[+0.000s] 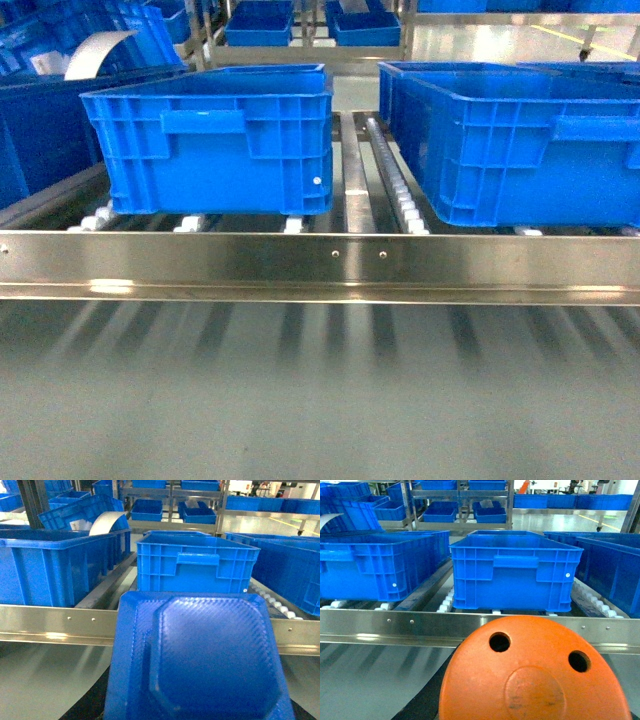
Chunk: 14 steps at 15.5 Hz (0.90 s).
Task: Sort blue parts and orange caps into right shelf containers
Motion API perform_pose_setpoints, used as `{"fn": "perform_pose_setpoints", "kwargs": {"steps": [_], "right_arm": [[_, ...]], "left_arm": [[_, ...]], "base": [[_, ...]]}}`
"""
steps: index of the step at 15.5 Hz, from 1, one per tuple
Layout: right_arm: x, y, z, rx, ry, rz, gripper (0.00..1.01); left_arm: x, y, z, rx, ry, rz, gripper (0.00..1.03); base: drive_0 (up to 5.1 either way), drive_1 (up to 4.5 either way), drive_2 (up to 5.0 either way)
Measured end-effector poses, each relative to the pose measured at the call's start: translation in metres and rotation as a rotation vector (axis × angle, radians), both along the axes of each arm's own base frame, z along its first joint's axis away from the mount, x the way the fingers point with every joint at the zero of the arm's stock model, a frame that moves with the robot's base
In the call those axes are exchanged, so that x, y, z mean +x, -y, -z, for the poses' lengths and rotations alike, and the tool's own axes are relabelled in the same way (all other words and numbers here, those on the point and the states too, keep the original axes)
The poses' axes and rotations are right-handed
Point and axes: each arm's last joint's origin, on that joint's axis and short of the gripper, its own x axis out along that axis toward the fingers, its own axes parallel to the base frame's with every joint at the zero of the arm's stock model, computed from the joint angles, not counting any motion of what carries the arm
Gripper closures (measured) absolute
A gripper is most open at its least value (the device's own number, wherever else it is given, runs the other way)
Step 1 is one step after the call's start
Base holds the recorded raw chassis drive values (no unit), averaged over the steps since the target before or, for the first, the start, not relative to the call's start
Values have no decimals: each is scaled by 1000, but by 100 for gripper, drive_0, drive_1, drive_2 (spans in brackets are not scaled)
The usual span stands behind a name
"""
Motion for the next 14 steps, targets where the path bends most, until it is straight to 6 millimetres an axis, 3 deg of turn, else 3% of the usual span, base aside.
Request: {"fn": "perform_pose_setpoints", "kwargs": {"steps": [5,14], "right_arm": [[0,0,0,0,0,0,58],[0,0,0,0,-1,0,58]], "left_arm": [[0,0,0,0,0,0,61],[0,0,0,0,1,0,61]], "base": [[0,0,0],[6,430,-418]]}}
